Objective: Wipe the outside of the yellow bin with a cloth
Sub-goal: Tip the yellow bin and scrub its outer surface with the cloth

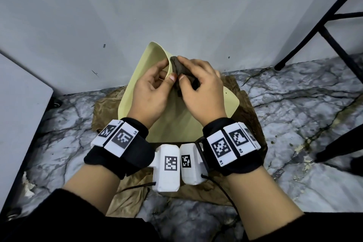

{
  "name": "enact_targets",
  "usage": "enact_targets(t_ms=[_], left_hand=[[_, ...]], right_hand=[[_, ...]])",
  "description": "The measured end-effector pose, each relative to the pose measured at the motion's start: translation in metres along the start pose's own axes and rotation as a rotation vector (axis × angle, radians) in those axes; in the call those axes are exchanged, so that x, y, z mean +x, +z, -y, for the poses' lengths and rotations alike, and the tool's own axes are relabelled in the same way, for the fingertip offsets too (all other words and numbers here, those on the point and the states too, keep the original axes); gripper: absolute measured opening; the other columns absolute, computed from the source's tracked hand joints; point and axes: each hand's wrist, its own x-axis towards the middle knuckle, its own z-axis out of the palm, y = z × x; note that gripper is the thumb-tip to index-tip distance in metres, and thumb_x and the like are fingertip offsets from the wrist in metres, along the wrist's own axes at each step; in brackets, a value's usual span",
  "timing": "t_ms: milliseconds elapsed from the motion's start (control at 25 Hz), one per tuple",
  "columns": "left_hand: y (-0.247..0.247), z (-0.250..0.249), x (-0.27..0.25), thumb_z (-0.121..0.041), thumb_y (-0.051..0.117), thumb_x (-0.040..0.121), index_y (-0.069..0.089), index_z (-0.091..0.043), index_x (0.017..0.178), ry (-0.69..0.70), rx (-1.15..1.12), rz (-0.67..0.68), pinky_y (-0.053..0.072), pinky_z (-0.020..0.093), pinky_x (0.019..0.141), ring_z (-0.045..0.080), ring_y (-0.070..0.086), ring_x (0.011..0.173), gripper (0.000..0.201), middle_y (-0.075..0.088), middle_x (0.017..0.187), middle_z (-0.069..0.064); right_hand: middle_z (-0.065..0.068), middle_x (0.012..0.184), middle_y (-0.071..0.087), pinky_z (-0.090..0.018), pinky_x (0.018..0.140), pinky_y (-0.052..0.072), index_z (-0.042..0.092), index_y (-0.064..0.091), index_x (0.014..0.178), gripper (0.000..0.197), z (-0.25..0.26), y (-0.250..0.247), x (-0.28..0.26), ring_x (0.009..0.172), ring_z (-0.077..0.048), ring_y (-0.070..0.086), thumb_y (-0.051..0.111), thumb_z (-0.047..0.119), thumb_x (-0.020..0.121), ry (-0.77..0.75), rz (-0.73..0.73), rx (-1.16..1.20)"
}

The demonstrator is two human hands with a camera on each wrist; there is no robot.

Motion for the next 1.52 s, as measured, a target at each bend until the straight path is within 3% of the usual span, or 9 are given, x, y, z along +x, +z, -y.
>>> enact_targets(t_ms=[120,240,400,640,920,1000,1120,1320,1520], left_hand=[[-0.001,-0.006,0.002,-0.014,0.055,0.088,0.05,-0.009,0.122,-0.011,0.007,-0.028,0.045,0.01,0.075,-0.005,0.055,0.07,0.035,0.054,0.076,-0.002],[0.002,-0.009,0.004,-0.037,0.053,0.081,0.045,-0.009,0.129,-0.04,-0.008,-0.008,0.048,0.037,0.095,0.026,0.062,0.099,0.056,0.062,0.099,0.019],[0.001,-0.006,0.0,-0.04,0.05,0.079,0.044,-0.015,0.131,-0.042,0.031,0.0,0.046,0.048,0.098,0.028,0.06,0.101,0.058,0.06,0.102,0.01],[-0.014,0.002,0.002,-0.026,0.045,0.091,0.046,-0.019,0.129,0.002,0.113,-0.03,0.044,0.018,0.087,-0.016,0.055,0.088,0.038,0.058,0.097,-0.025],[-0.017,0.007,0.006,-0.022,0.043,0.094,0.046,-0.019,0.131,0.015,0.147,-0.031,0.042,0.008,0.087,-0.006,0.055,0.103,0.037,0.059,0.119,-0.01],[-0.015,0.006,0.005,-0.022,0.043,0.094,0.047,-0.019,0.13,0.011,0.137,-0.045,0.043,0.011,0.09,0.0,0.055,0.106,0.036,0.059,0.123,-0.007],[-0.012,0.005,0.004,-0.023,0.045,0.093,0.053,-0.021,0.124,-0.006,0.094,-0.069,0.046,0.021,0.093,0.003,0.058,0.104,0.033,0.063,0.116,-0.007],[-0.005,0.002,-0.002,-0.022,0.044,0.088,0.059,-0.021,0.112,0.046,0.095,-0.046,0.046,0.021,0.088,0.002,0.06,0.093,0.028,0.065,0.098,-0.011],[-0.01,0.004,-0.001,-0.022,0.044,0.089,0.058,-0.018,0.116,0.035,0.061,-0.024,0.046,0.029,0.095,0.01,0.06,0.104,0.031,0.066,0.11,-0.002]], right_hand=[[-0.001,0.108,0.063,-0.014,0.088,0.031,0.026,0.062,0.113,0.036,-0.003,0.002,-0.005,0.097,-0.016,0.043,0.052,0.019,0.079,-0.002,-0.013,0.022],[0.001,0.104,0.064,-0.007,0.086,0.029,0.027,0.064,0.11,0.036,-0.003,0.004,-0.007,0.095,-0.017,0.043,0.052,0.018,0.078,-0.013,-0.006,0.038],[0.009,0.096,0.057,-0.017,0.091,0.031,0.027,0.066,0.107,0.035,-0.018,0.002,-0.014,0.096,-0.016,0.041,0.052,0.016,0.077,0.064,-0.077,0.041],[0.0,0.115,0.058,-0.007,0.084,0.023,0.026,0.063,0.112,0.035,-0.071,-0.02,-0.024,0.108,-0.022,0.037,0.052,0.01,0.083,0.296,-0.058,-0.031],[-0.001,0.12,0.057,-0.038,0.107,0.036,0.026,0.063,0.112,0.035,-0.122,-0.042,-0.022,0.117,-0.031,0.045,0.05,0.013,0.082,0.525,-0.125,-0.044],[-0.001,0.121,0.057,-0.03,0.107,0.033,0.026,0.064,0.111,0.035,-0.12,-0.043,-0.021,0.118,-0.031,0.044,0.05,0.012,0.082,0.553,-0.131,-0.037],[-0.007,0.122,0.057,-0.016,0.093,0.024,0.023,0.064,0.111,0.035,-0.085,-0.028,-0.015,0.116,-0.03,0.04,0.048,0.011,0.082,0.452,-0.089,-0.054],[-0.007,0.108,0.064,-0.026,0.094,0.029,0.023,0.066,0.107,0.034,-0.003,0.012,-0.004,0.099,-0.022,0.045,0.05,0.013,0.078,0.077,-0.008,0.022],[-0.004,0.11,0.063,-0.025,0.097,0.031,0.025,0.064,0.11,0.034,-0.008,0.008,-0.004,0.094,-0.012,0.036,0.051,0.01,0.083,0.084,0.05,0.041]])
